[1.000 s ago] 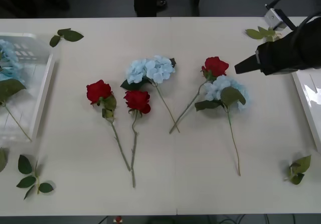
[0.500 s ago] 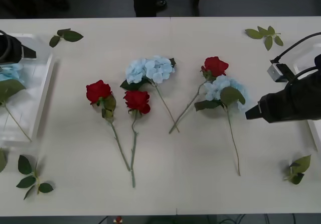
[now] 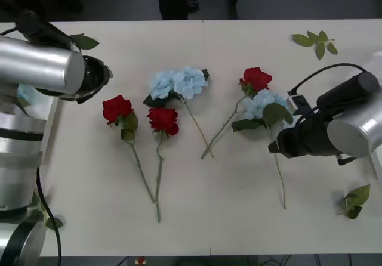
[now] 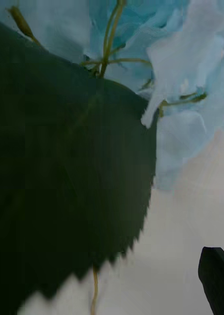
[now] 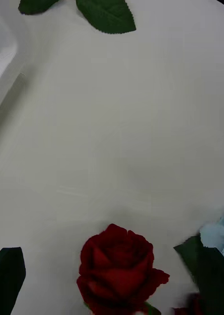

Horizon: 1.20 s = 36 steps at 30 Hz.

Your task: Place the red flowers into the right box and the blue flowers into the left box. If a person shows an open palm, hand one flower to the person first, then continue sorting.

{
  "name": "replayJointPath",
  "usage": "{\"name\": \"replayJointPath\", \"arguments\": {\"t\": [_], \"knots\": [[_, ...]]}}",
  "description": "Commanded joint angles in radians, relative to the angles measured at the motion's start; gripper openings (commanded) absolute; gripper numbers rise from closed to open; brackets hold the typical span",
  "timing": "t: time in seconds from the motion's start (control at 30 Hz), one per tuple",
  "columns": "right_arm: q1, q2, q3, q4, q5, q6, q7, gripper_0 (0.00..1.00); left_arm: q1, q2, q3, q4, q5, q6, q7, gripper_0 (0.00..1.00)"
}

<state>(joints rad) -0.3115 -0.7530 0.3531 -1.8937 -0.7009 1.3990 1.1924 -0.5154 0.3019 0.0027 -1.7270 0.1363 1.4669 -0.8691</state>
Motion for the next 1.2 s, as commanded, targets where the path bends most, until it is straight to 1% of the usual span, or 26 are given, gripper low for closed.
{"name": "replayJointPath", "arguments": {"t": [0.03,0.13,0.2,0.27,0.37,0.5,0.6,0.7,0.8,0.93,0.97,1.0,1.03,1.07,1.1,1.13,1.17,1.2], "knots": [[-0.051,0.046,0.015,0.044,0.057,-0.012,-0.007,1.0,0.08,-0.023,-0.099,-0.098,-0.101,0.001,0.024,1.0],[-0.063,0.078,0.027,0.079,0.089,-0.012,-0.007,1.0,0.141,-0.033,-0.164,-0.131,-0.161,-0.005,0.048,1.0],[-0.064,0.098,0.03,0.097,0.106,-0.014,-0.005,1.0,0.201,-0.04,-0.204,-0.141,-0.179,-0.046,0.058,1.0],[-0.066,0.107,0.038,0.105,0.121,-0.015,-0.002,1.0,0.235,-0.044,-0.236,-0.141,-0.205,-0.08,0.067,1.0],[-0.066,0.115,0.058,0.122,0.136,-0.029,-0.004,1.0,0.256,-0.053,-0.276,-0.14,-0.238,-0.088,0.078,1.0],[-0.064,0.121,0.086,0.148,0.152,-0.066,-0.013,1.0,0.261,-0.075,-0.314,-0.123,-0.257,-0.086,0.09,1.0],[-0.064,0.129,0.096,0.168,0.153,-0.08,-0.016,1.0,0.255,-0.102,-0.336,-0.088,-0.29,-0.089,0.099,1.0],[-0.063,0.133,0.096,0.183,0.153,-0.08,-0.016,1.0,0.232,-0.127,-0.337,-0.023,-0.299,-0.111,0.104,1.0],[-0.06,0.138,0.096,0.194,0.155,-0.08,-0.016,1.0,0.212,-0.133,-0.342,0.043,-0.319,-0.154,0.107,1.0],[-0.06,0.149,0.096,0.203,0.164,-0.08,-0.016,1.0,0.199,-0.132,-0.336,0.152,-0.331,-0.263,0.105,1.0],[-0.06,0.152,0.096,0.205,0.167,-0.08,-0.016,0.87,0.196,-0.132,-0.334,0.172,-0.336,-0.283,0.105,1.0],[-0.06,0.155,0.096,0.205,0.17,-0.08,-0.016,0.66,0.195,-0.13,-0.333,0.182,-0.337,-0.295,0.105,0.84],[-0.06,0.156,0.096,0.208,0.169,-0.08,-0.017,0.48,0.195,-0.13,-0.333,0.185,-0.337,-0.3,0.104,0.72],[-0.061,0.159,0.096,0.211,0.172,-0.081,-0.017,0.1,0.193,-0.127,-0.333,0.185,-0.339,-0.301,0.104,0.44],[-0.061,0.162,0.096,0.211,0.176,-0.081,-0.019,0.01,0.193,-0.126,-0.333,0.185,-0.336,-0.3,0.105,0.17],[-0.061,0.164,0.096,0.211,0.179,-0.08,-0.019,0.0,0.192,-0.126,-0.333,0.184,-0.336,-0.3,0.107,0.04],[-0.06,0.166,0.096,0.211,0.185,-0.081,-0.019,0.0,0.189,-0.126,-0.333,0.184,-0.333,-0.301,0.105,0.0],[-0.06,0.166,0.096,0.211,0.185,-0.081,-0.019,0.0,0.187,-0.126,-0.333,0.184,-0.333,-0.3,0.105,0.0]]}}
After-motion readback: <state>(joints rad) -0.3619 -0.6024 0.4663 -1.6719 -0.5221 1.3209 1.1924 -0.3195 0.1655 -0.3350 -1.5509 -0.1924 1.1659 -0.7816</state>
